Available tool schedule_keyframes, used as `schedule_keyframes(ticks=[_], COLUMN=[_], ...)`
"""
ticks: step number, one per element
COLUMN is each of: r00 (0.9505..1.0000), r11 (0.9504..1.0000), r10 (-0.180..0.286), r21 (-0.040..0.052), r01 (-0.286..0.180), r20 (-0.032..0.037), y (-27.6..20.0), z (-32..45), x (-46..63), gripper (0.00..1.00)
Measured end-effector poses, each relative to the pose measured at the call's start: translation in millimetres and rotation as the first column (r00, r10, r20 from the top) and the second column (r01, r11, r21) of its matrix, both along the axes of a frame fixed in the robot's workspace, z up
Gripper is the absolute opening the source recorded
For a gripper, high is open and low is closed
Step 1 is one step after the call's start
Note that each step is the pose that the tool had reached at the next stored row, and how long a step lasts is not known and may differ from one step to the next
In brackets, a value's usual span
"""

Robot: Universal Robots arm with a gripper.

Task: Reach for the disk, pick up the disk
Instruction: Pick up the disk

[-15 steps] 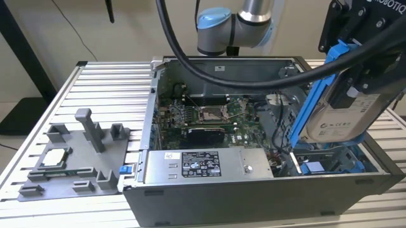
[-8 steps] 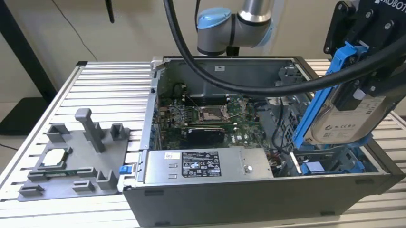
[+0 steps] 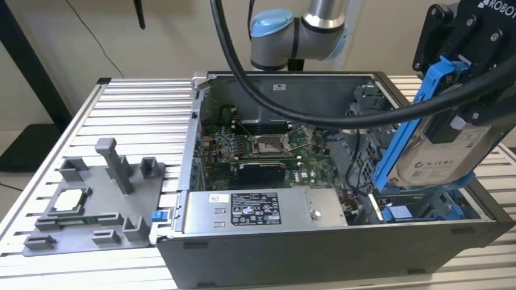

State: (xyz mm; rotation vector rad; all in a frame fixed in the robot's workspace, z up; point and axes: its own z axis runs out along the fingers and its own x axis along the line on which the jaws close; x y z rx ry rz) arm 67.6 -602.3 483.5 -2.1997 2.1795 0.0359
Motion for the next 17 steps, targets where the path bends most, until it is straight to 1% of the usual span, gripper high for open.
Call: schedule_keyframes(ticks=[5, 13, 17], r00=[1.0, 1.0, 1.0], r11=[1.0, 1.0, 1.0], r10=[0.0, 0.0, 0.0], r21=[-0.0002, -0.0003, -0.0002], r01=[0.0, 0.0, 0.0], r20=[0.0027, 0.0029, 0.0029], y=[-0.1, 0.0, 0.0], z=[-8.7, -23.1, -27.8], x=[2.2, 12.6, 17.0], gripper=[0.0, 0.0, 0.0])
